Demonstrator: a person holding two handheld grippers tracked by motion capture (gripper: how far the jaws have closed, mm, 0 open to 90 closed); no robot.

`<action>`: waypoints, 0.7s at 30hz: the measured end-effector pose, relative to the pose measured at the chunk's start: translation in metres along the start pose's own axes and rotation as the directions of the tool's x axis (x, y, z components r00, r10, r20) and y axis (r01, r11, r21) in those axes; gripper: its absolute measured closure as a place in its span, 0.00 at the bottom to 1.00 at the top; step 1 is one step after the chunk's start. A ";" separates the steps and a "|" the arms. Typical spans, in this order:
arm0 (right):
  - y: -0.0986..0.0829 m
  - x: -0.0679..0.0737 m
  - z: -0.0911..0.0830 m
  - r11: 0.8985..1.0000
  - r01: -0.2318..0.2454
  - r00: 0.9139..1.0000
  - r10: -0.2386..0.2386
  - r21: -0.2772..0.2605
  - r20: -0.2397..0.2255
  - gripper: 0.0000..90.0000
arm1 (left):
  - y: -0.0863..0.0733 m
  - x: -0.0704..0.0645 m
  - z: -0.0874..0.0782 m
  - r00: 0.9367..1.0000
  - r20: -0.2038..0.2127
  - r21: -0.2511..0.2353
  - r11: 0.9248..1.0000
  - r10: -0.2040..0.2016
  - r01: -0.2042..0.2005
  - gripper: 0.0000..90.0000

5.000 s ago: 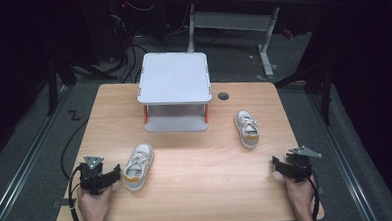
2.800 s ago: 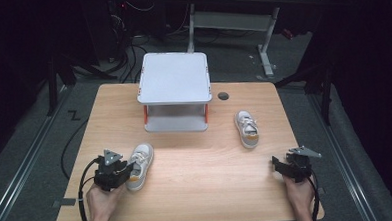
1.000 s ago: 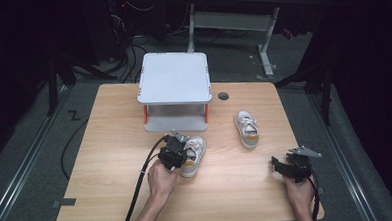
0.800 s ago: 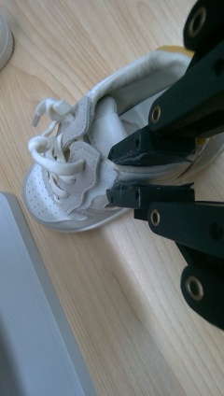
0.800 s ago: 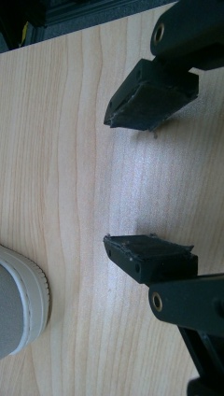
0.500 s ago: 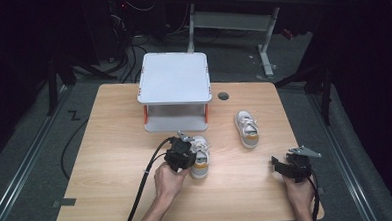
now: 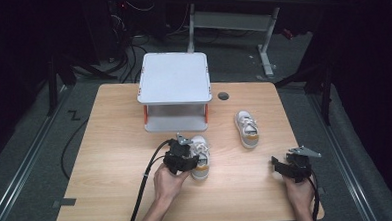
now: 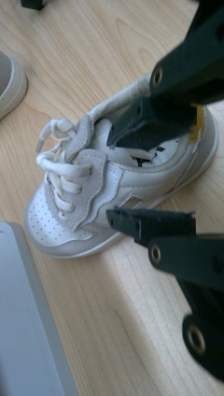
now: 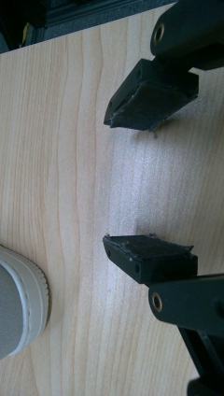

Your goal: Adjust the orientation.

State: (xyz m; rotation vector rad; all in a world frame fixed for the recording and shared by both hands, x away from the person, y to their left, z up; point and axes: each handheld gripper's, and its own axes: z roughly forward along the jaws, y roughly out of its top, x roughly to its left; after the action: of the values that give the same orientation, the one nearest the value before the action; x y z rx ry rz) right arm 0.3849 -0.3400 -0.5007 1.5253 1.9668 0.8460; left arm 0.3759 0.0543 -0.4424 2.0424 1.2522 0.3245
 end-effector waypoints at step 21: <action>0.000 0.000 0.000 1.000 0.001 1.000 -0.001 0.001 0.000 0.40 | -0.029 0.060 -0.040 0.995 -0.052 -0.156 0.985 -0.085 0.076 0.41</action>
State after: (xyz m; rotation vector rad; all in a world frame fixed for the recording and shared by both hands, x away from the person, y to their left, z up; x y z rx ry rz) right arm 0.3849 -0.3397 -0.5006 1.5252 1.9677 0.8447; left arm 0.3645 0.1316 -0.4421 1.8586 1.3002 0.4319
